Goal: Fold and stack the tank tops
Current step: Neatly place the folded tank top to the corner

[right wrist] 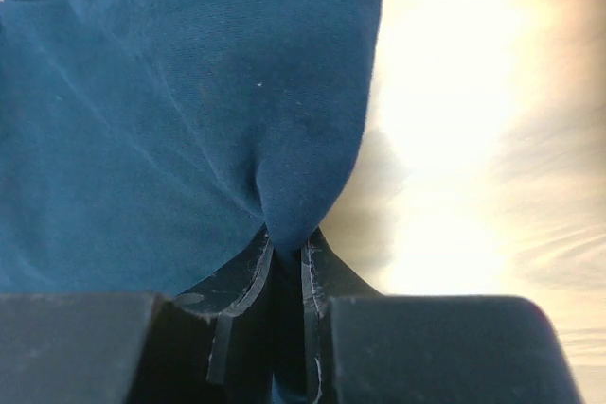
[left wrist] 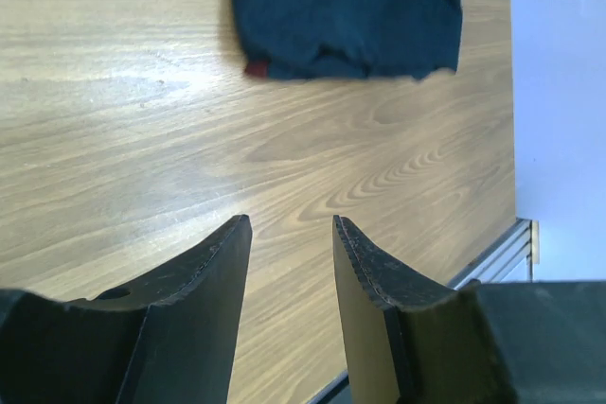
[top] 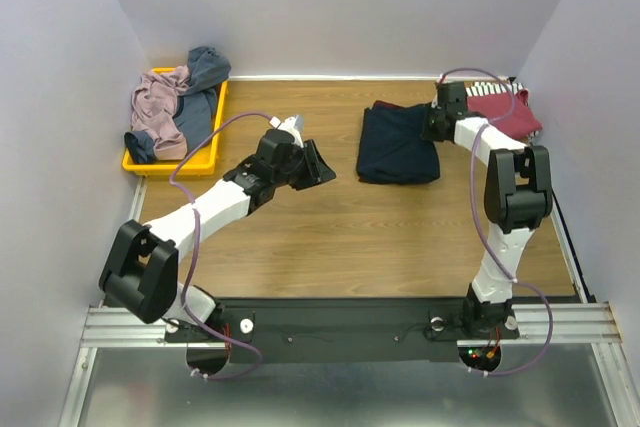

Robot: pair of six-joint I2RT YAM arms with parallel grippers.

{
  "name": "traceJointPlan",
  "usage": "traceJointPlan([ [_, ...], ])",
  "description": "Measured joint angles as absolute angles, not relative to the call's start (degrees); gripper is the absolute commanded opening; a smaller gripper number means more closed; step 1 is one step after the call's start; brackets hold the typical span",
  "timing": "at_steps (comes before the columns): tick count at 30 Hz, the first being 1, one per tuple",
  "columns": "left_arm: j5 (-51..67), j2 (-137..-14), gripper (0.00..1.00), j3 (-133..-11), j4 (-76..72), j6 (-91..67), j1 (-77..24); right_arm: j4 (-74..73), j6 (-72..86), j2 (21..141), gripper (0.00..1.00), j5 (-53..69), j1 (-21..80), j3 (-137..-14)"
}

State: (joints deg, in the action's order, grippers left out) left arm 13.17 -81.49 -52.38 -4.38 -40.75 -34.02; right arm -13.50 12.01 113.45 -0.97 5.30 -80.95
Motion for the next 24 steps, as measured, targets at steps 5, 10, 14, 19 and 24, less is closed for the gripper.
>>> traceJointPlan([
  [5,13.13,-79.83,0.51,-56.73,2.28,-36.75,-34.00,-18.39,7.29,116.68,0.00,-8.40,3.70,-91.00],
  [10,13.34,-80.14,0.51,-59.13,7.11,-33.08,-33.01,-23.09,3.66,119.74,0.00,-12.40,1.76,-99.83],
  [14,13.65,-81.60,0.51,-60.40,8.73,-31.29,-31.77,-26.09,0.95,122.30,0.00,-13.37,0.30,-106.19],
  [19,14.15,-84.12,0.51,-61.36,9.69,-30.22,-30.83,-28.60,-1.28,123.83,0.01,-13.43,-1.48,-111.09],
  [24,14.90,-87.15,0.51,-62.96,10.37,-29.52,-30.50,-30.35,-2.83,124.99,0.00,-13.58,-3.40,-115.28],
])
